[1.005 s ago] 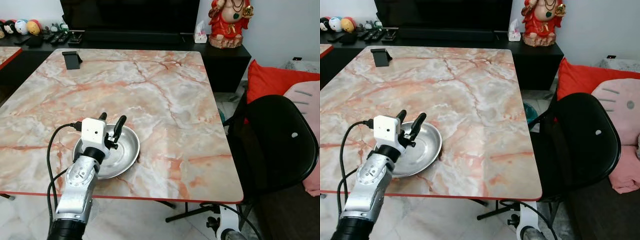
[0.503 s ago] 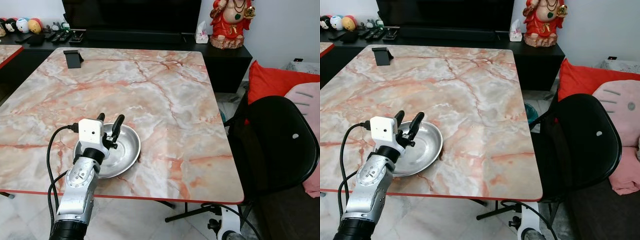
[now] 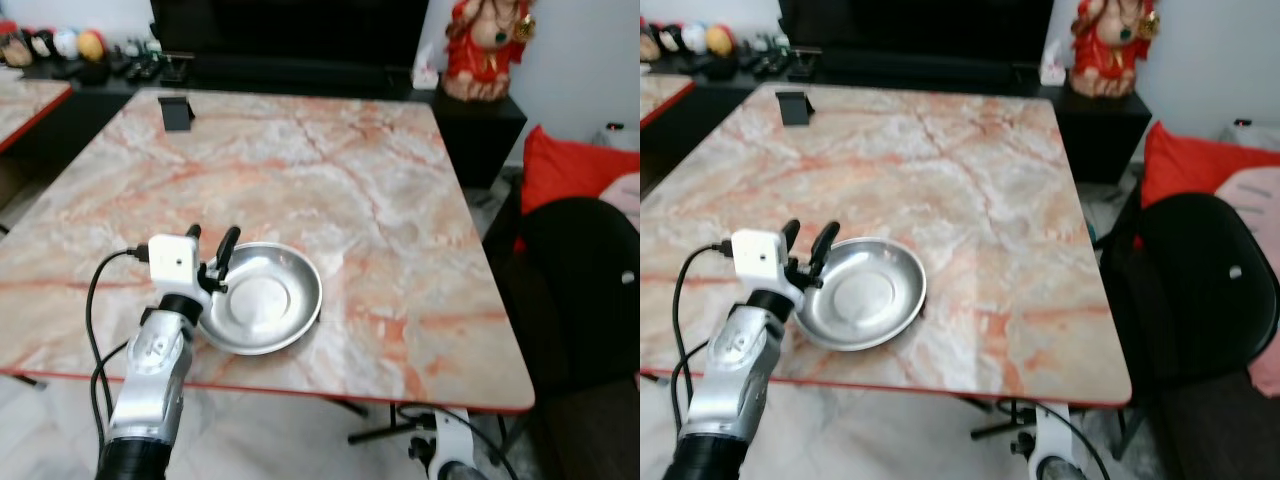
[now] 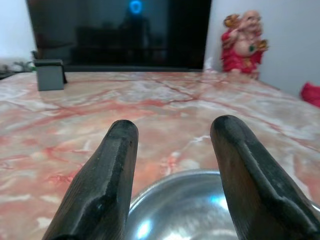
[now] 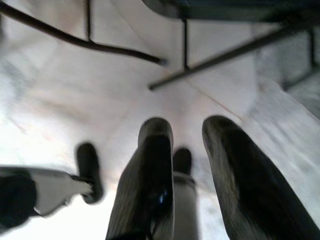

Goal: Setting the table

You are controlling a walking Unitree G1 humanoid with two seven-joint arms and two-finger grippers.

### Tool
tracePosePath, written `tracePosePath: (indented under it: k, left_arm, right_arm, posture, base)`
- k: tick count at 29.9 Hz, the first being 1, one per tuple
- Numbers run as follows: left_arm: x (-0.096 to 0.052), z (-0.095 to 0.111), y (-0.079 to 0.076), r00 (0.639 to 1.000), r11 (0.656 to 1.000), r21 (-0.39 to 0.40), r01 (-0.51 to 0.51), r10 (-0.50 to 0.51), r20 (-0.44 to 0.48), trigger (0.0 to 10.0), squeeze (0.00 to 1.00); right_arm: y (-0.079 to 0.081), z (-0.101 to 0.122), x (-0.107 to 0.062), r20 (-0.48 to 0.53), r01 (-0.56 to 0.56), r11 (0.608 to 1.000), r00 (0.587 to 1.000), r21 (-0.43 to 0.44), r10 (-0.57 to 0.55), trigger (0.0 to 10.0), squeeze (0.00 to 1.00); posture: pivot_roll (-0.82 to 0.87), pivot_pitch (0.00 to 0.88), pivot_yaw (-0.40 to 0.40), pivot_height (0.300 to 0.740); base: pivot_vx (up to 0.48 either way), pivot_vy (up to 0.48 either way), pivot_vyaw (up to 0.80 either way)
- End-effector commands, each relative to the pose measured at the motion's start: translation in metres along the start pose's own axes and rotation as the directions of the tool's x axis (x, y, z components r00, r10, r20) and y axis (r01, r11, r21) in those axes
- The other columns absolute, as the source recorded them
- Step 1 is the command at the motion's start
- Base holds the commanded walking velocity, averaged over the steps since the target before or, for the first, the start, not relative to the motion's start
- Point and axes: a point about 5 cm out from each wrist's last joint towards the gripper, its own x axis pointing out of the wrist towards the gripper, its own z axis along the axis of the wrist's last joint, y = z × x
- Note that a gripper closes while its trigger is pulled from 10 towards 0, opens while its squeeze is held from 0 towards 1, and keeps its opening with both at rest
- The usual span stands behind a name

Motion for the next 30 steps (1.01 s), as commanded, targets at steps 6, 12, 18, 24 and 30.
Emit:
tracePosePath:
  k: [6,12,18,24,30]
  left_arm:
    - [-0.0008,0.0022,0.0056,1.000,1.000,0.016,-0.007,0.007,0.006,10.0,0.00]
    - [-0.0009,0.0018,0.0055,1.000,1.000,0.017,-0.004,0.004,0.005,10.0,0.00]
    - [-0.0001,0.0022,0.0052,1.000,1.000,0.018,-0.002,0.002,0.007,10.0,0.00]
    - [0.0002,0.0035,0.0058,1.000,1.000,0.017,-0.002,0.002,0.010,10.0,0.00]
    - [0.0008,0.0052,0.0080,1.000,1.000,0.020,-0.008,0.008,0.012,10.0,0.00]
  right_arm:
    - [0.0032,0.0010,0.0004,0.006,-0.008,1.000,1.000,0.003,0.008,10.0,0.00]
    - [0.0031,0.0000,0.0002,0.006,-0.009,1.000,1.000,0.006,0.009,10.0,0.00]
    - [0.0032,-0.0007,0.0001,0.005,-0.010,1.000,1.000,0.007,0.010,10.0,0.00]
    - [0.0047,-0.0007,0.0001,0.007,-0.021,1.000,1.000,-0.005,0.021,10.0,0.00]
    - [0.0064,0.0006,0.0004,0.012,-0.029,1.000,0.999,-0.001,0.030,10.0,0.00]
  posture:
    - [0.11,0.000,-0.067,0.740]
    - [0.10,0.000,-0.066,0.740]
    - [0.11,0.000,-0.067,0.740]
    - [0.11,0.000,-0.062,0.740]
    - [0.12,0.000,-0.057,0.740]
  base:
    - [0.000,0.370,0.00]
    - [0.000,0.368,0.00]
    - [0.000,0.371,0.00]
    - [0.000,0.247,0.00]
    - [0.000,0.062,0.67]
